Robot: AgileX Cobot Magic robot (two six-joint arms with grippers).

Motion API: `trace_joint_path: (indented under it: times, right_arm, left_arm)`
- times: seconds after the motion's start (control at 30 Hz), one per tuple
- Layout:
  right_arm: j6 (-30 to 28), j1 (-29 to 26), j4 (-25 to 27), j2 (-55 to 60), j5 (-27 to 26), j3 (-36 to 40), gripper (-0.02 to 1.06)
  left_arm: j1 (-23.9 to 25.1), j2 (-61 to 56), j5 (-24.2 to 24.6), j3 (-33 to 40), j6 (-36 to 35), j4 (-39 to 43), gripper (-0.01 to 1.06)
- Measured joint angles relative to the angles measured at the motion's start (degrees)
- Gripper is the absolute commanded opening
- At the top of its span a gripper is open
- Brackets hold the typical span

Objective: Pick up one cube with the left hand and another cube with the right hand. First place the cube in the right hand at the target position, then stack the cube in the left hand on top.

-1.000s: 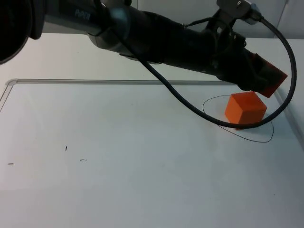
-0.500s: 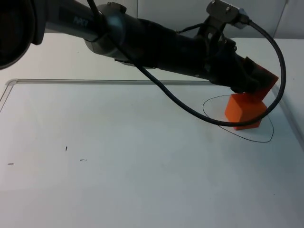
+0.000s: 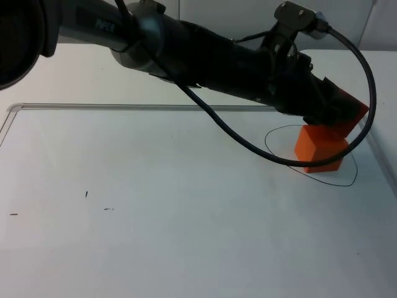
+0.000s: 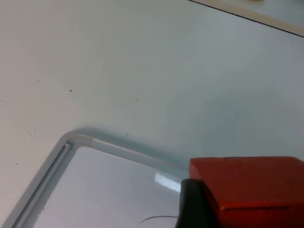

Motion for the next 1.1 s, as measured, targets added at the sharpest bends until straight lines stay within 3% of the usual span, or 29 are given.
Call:
trace_joint_path:
  times: [0.6, 0.87, 1.1]
  right_arm:
    - [0.23, 0.00, -0.09, 0.00, 0.00, 0.00, 1.04]
    - [0.23, 0.00, -0.09, 0.00, 0.00, 0.00, 1.04]
    - [0.23, 0.00, -0.09, 0.00, 0.00, 0.00, 1.04]
  left_arm:
    - [0.00, 0.12, 0.27, 0.00, -0.69, 2.91, 0.57]
    - [2.05, 0.12, 6.45, 0.00, -0.79, 4.21, 0.57]
    - [3.24, 0.12, 7.44, 0.00, -0.79, 4.58, 0.57]
